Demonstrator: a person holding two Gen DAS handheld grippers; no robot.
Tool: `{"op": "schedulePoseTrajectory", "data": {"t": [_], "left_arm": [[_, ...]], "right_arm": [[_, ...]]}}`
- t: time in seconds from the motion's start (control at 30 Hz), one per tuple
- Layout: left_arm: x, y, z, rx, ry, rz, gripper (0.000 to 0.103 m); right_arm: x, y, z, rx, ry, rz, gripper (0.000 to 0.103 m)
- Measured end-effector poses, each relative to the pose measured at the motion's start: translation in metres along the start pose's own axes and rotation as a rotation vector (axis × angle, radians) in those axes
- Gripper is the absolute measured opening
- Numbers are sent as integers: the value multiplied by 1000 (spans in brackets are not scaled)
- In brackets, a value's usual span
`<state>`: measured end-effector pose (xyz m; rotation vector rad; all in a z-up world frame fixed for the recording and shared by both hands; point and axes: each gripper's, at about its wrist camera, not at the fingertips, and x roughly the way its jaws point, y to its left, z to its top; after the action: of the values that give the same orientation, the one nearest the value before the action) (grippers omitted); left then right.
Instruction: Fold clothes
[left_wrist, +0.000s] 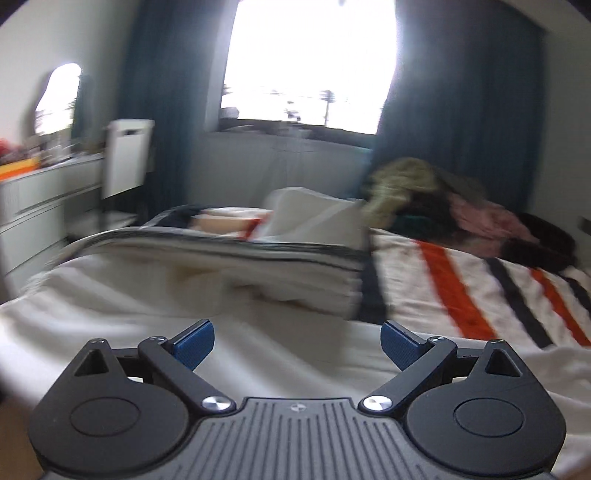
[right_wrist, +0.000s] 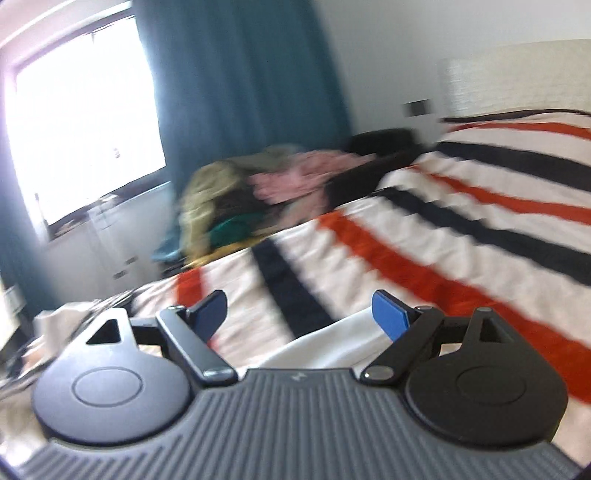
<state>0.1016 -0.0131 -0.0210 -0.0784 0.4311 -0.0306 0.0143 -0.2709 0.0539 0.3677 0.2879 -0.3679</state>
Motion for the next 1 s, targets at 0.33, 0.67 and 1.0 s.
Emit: {"op": "schedulePoseTrajectory", "data": {"t": [0.33,0.67,1.0], "left_arm": [[156,-131,2,230,54,-119,87],[350,-172,35,320,74,305,87],[435,-119,67,196,132,434,20]], "right_arm": [[0,30,-9,-83,-39,8,87],[61,26,-27,-106,-3,-40,87],[113,18,-45,-34,105,-64,87]]}}
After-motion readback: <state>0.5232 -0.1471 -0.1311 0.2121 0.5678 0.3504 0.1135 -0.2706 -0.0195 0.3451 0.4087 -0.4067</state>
